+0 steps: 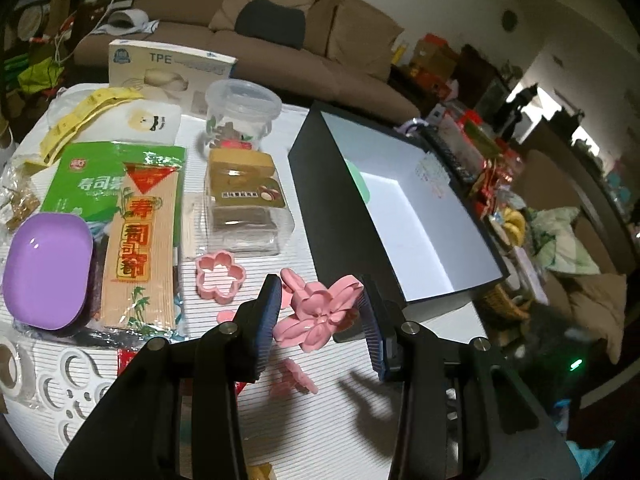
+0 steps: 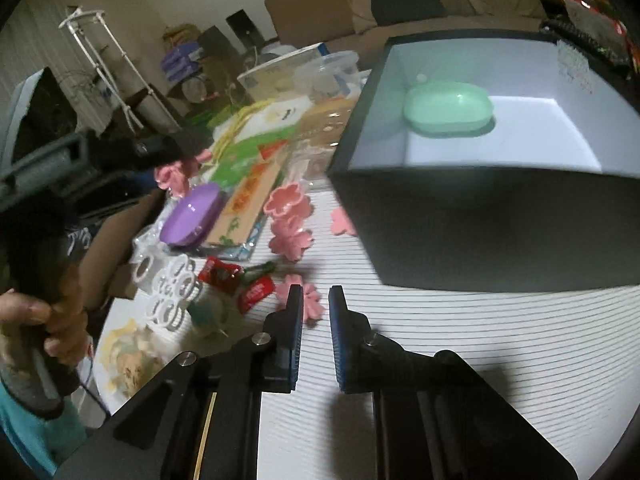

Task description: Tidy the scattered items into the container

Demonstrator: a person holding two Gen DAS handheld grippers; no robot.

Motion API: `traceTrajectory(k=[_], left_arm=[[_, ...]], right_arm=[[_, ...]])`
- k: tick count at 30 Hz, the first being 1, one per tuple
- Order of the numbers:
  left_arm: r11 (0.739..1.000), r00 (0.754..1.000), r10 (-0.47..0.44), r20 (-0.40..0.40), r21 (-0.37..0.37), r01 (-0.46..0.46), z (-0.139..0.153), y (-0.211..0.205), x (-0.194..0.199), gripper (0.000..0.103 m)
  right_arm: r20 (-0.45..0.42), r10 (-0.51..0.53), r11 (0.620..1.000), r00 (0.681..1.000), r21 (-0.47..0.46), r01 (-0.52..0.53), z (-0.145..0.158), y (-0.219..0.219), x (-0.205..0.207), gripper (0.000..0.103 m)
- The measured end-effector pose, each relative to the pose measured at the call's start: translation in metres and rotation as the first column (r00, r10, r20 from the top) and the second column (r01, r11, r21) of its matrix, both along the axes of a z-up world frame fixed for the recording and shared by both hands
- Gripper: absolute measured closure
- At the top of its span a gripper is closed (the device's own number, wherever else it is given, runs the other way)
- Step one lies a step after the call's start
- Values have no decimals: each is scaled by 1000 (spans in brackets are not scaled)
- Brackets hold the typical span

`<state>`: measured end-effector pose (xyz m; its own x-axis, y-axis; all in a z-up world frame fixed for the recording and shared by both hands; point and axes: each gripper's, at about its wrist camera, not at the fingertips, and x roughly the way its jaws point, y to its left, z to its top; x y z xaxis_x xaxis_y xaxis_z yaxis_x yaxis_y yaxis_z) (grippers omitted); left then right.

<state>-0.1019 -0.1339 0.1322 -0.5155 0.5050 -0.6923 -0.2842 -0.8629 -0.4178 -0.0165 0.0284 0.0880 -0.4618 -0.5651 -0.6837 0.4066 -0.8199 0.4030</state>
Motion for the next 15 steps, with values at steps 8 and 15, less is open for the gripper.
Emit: traceTrajectory(k=[8,15], left_arm=[[1000,999,31,26,0,-31,-9,-12,1,66],[999,999,42,18,8,-42,-4,-25,-2,66]], right_arm=[[-19,111,994,994,24,-111,-30,-41,0,57],[-102,136,979,986,167,-118,-46,-81,-6,58]])
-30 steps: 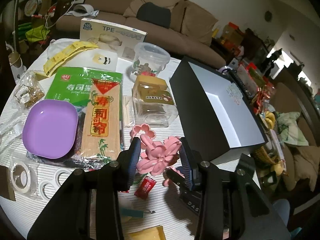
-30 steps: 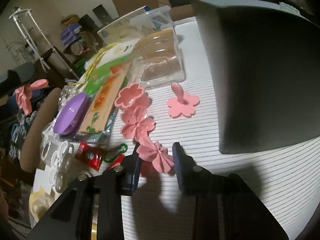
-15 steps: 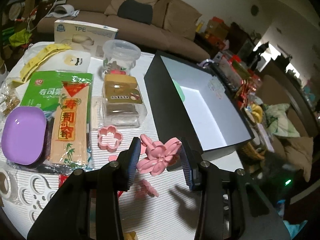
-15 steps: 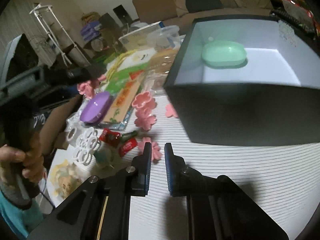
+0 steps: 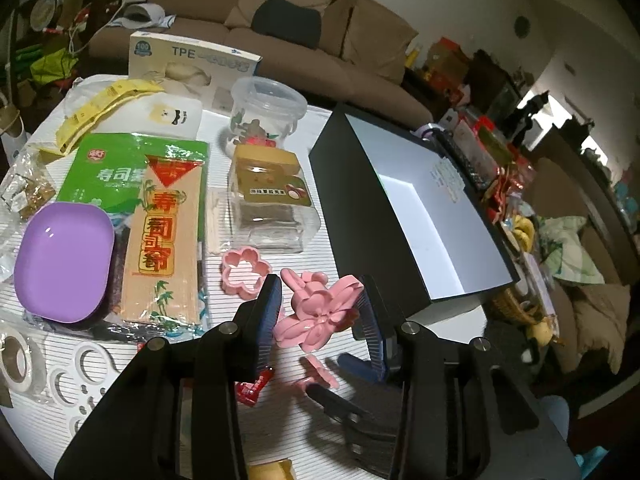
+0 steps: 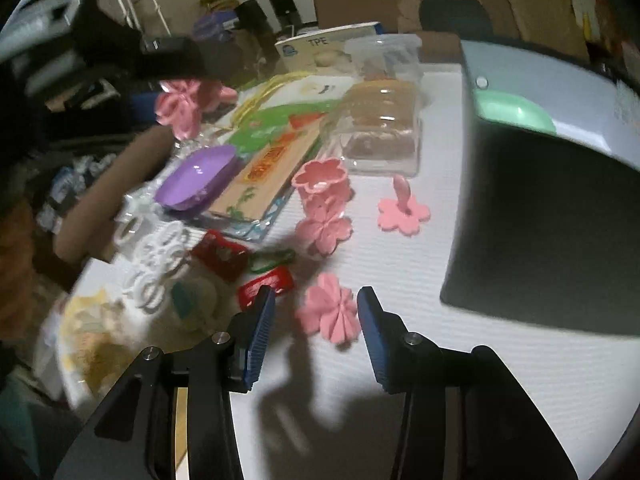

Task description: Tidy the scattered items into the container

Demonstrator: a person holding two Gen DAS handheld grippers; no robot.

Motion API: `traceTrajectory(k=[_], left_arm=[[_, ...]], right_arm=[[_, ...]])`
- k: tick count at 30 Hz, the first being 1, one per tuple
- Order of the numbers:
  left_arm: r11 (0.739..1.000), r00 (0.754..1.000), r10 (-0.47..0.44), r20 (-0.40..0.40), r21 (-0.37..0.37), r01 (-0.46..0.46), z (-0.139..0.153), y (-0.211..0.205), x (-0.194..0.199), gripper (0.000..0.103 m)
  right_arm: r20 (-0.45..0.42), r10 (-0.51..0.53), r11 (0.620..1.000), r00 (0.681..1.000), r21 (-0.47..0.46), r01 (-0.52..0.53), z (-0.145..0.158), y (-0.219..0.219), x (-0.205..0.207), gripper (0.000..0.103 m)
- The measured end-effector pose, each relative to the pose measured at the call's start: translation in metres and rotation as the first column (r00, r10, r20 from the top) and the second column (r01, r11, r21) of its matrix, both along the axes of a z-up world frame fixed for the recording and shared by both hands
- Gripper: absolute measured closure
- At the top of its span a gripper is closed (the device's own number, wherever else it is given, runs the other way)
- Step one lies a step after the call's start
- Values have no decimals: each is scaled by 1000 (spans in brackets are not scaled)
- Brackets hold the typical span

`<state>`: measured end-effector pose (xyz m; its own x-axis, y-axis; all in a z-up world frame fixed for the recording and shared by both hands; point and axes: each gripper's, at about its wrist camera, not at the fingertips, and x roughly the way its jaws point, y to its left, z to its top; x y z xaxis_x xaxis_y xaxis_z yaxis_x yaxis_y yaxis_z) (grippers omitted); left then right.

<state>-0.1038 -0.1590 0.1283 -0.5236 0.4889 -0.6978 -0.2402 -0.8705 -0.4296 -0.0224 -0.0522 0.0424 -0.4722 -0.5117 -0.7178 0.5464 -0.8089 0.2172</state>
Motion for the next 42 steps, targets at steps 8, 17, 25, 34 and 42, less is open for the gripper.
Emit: traceTrajectory(k=[8,17,25,34,42], left_arm=[[1000,1000,2,-3,13,-2,2,-5,2,66],[999,999,-34,-14,11,34,5,13,4,66],[995,996,-90,-23,30,91,8,31,9,66],[983,984,-175,-19,55,175,61,100,-29,66],[992,986,-115,120,-39,121,55,178,-149,66]], right_arm=[[-8,29,999,1000,30,-29,-10,1,-4,97],[11,56,998,998,-29,-55,29,36,9,98],[17,24,994,1000,-109,-22,63,73,12,98],[-25,-14,989,1000,-147,10,150,139,-43,98],[254,-147,958,956,-202,202,131,178,-229,98]])
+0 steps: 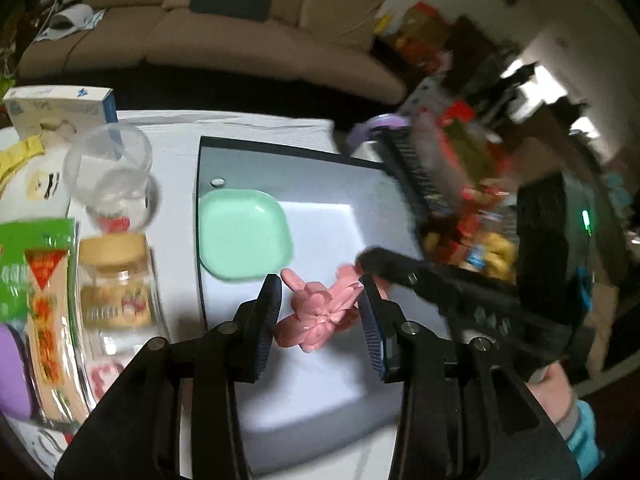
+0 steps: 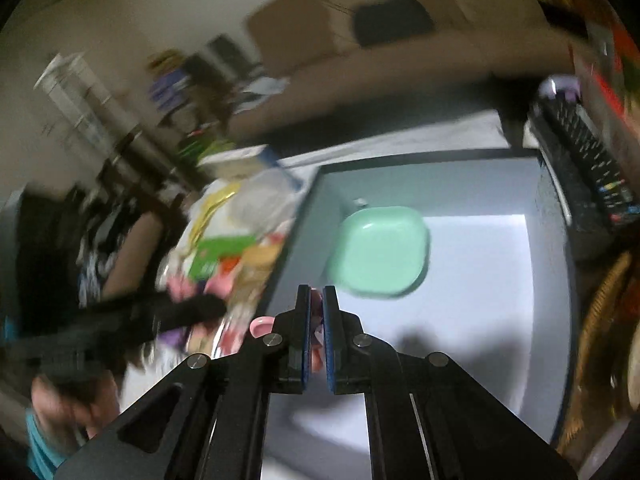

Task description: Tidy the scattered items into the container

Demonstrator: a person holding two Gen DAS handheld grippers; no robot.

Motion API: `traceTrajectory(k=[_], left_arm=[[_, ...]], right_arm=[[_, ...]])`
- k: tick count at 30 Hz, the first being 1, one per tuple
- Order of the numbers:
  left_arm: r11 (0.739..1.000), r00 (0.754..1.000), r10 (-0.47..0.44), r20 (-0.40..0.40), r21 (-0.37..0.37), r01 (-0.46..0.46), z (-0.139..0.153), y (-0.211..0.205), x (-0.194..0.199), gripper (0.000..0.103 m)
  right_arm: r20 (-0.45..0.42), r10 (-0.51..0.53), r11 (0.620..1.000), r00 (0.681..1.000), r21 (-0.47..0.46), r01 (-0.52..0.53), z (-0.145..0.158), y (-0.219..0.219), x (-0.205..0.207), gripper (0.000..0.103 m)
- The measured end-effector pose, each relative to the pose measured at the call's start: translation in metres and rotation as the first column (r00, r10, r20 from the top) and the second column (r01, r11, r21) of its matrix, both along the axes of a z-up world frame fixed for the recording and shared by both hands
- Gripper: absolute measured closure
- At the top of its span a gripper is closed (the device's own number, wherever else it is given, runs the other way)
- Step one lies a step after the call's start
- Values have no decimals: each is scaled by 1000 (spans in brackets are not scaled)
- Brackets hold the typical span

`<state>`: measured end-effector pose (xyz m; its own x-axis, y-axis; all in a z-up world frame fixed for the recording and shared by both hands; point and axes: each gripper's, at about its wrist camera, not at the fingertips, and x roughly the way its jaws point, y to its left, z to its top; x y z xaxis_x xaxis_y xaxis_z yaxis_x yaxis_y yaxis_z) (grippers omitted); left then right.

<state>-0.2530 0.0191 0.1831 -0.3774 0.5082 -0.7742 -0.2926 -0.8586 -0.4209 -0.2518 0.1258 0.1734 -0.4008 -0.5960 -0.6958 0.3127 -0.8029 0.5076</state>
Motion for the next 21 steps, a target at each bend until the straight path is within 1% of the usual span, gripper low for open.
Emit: traceTrajectory(k=[2,5,7,8,11,13,15,16,17,19,21], left_arm=[[998,999,19,36,-56,-17,-15,18,-28,66],[988,996,55,70,-145,-44,-40,34,-58,66],[978,993,84,85,-199,-66,-57,38,-71,66],[974,990,97,98,-215,-74,-66,40,-78,66],[960,986,123,110,-265,-90,-87,43,-89,66],[947,988,132,84,-305,-101,-88,47,-93,64],[950,987,132,94,-296,-98,-87,48,-94,60],[951,987,131,92,-294,-98,-85,48,-94,52],[950,989,126,80,-298,-97,-83,48,-92,51],[944,992,115,52,-318,-93,-74,48,-86,51],[944,995,99,22,-319,-87,-61,46,-75,51]], right_arm=[[76,-41,999,996,-6,41,-22,4,-38,98],[131,-79,997,988,15,78,-49,3,-80,98],[157,-79,997,984,9,79,-64,-3,-100,98],[166,-72,997,984,17,70,-70,-7,-107,98],[189,-55,998,980,51,47,-86,-18,-116,97],[203,-59,996,977,71,46,-95,-22,-121,95],[219,-70,997,973,50,60,-99,-17,-125,94],[224,-72,997,972,35,66,-99,-14,-126,88],[219,-70,997,973,26,66,-98,-10,-125,83],[185,-60,998,981,46,52,-88,-5,-118,82],[156,-43,997,987,66,33,-75,-2,-109,81]])
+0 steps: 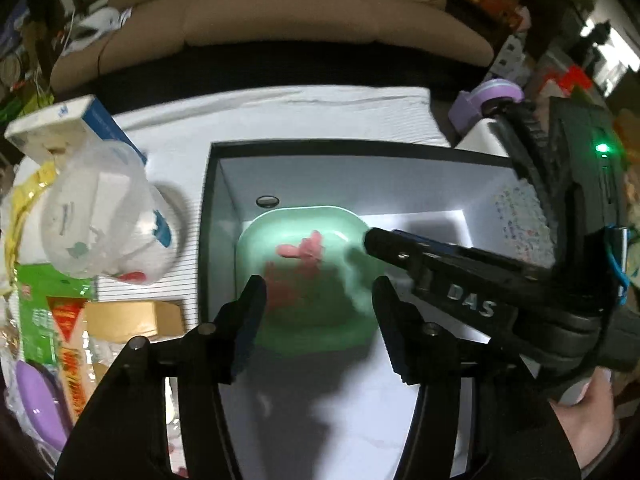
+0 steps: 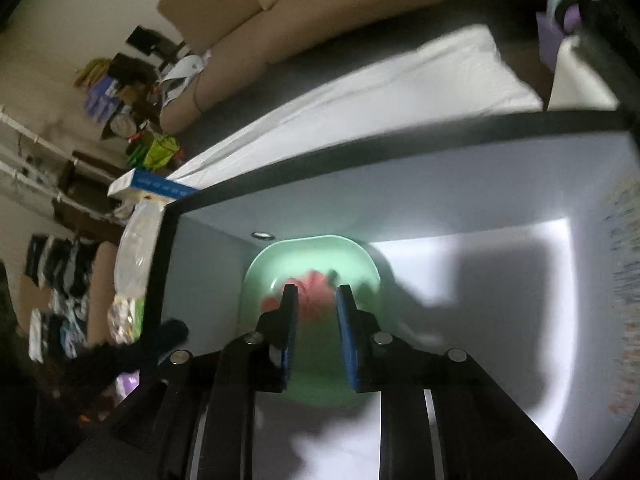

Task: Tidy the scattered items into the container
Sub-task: 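Withdraw both tools from the box back toward the table items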

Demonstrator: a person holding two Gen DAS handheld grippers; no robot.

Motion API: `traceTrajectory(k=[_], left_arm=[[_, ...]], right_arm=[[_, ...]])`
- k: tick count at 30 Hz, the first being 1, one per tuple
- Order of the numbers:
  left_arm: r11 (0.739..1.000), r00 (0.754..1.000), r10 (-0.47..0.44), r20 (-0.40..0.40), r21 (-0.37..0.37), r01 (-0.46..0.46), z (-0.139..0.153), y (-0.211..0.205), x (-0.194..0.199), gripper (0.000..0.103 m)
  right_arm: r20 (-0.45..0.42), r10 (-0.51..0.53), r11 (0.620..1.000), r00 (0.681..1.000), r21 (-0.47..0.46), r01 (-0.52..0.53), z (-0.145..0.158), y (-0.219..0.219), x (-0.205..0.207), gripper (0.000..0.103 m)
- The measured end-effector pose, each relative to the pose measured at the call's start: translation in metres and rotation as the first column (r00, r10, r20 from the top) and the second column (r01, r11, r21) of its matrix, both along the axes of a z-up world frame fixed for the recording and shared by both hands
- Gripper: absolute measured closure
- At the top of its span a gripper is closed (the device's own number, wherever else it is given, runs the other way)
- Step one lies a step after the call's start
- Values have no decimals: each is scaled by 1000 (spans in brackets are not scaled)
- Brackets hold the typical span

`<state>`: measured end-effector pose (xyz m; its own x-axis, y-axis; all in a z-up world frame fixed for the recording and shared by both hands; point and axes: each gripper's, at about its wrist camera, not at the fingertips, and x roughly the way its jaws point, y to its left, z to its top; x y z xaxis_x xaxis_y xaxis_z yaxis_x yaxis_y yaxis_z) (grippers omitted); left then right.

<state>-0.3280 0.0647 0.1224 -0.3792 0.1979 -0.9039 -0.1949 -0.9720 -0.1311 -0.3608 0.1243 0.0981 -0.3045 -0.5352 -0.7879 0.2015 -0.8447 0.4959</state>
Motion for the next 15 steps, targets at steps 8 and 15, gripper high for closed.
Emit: traceTrajectory(k=[8,15], left_arm=[[997,986,-8,-166,78,22,66,-50,109,42],[996,995,56,-80,76,-50,22,-81,170,42]], right_arm=[[-168,205,973,964,139,-183,64,35,116,60],[-184,140,986,973,112,-120,66,115,198,59]])
